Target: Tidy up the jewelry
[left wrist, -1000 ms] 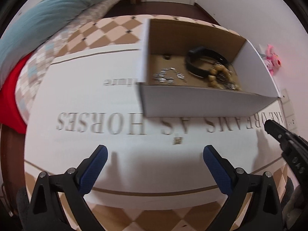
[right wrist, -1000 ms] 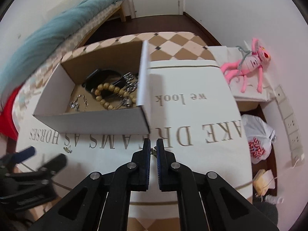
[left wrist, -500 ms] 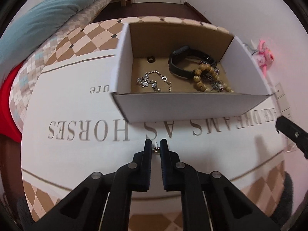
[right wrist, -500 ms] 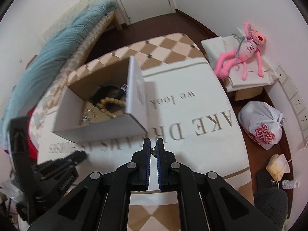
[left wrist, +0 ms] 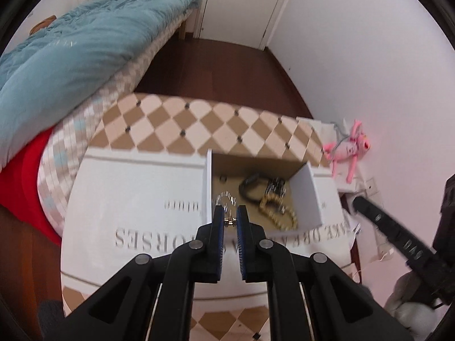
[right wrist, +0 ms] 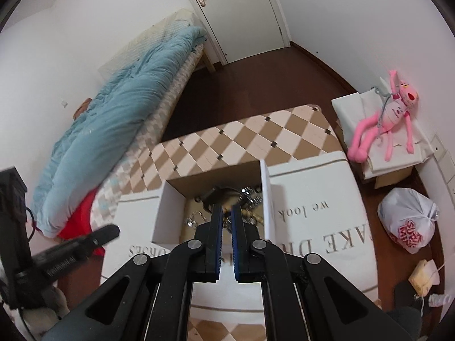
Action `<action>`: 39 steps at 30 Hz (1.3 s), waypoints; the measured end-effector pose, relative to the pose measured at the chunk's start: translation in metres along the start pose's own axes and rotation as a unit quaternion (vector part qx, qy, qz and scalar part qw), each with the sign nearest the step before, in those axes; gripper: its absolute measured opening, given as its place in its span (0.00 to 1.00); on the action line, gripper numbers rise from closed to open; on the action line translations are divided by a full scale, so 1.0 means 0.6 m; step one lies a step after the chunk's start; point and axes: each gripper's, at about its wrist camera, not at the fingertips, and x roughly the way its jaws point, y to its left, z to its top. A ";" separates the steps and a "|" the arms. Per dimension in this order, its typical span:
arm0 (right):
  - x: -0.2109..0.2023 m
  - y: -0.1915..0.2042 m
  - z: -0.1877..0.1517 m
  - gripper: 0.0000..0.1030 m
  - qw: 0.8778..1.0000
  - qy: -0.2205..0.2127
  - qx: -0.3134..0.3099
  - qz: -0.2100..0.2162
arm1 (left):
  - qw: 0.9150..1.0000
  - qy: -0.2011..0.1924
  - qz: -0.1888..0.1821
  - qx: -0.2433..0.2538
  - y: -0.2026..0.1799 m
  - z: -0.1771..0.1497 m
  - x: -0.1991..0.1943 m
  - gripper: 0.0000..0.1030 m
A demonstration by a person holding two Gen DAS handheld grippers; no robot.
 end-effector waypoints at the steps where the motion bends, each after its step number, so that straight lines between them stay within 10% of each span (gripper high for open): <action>1: 0.004 0.001 0.005 0.06 1.000 0.001 0.001 0.001 | 1.000 0.000 -0.003 0.000 -0.003 0.007 0.003 0.06; 11: 0.121 -0.003 0.062 0.09 0.995 0.103 -0.009 -0.003 | 0.996 0.092 -0.001 -0.005 -0.018 0.076 0.124 0.08; 14: 0.149 -0.012 0.071 0.40 0.991 0.135 -0.014 -0.018 | 0.995 0.097 0.015 0.001 -0.018 0.082 0.137 0.34; 16: 0.154 -0.018 0.076 0.51 0.989 0.143 -0.013 -0.025 | 0.996 0.088 0.030 0.004 -0.014 0.083 0.133 0.70; 20: 0.144 -0.019 0.077 0.54 0.989 0.136 -0.027 -0.055 | 0.995 0.079 0.065 0.012 -0.004 0.077 0.130 0.77; 22: 0.139 -0.015 0.076 0.76 0.987 0.130 -0.043 -0.080 | 0.993 0.078 0.088 0.021 0.001 0.066 0.131 0.94; 28: 0.139 -0.009 0.049 1.00 0.975 0.136 -0.084 -0.155 | 0.988 0.084 0.125 0.030 0.015 0.019 0.142 1.00; 39: 0.151 -0.015 0.016 1.00 0.966 0.144 -0.095 -0.192 | 0.987 0.087 0.134 0.026 0.008 -0.020 0.144 1.00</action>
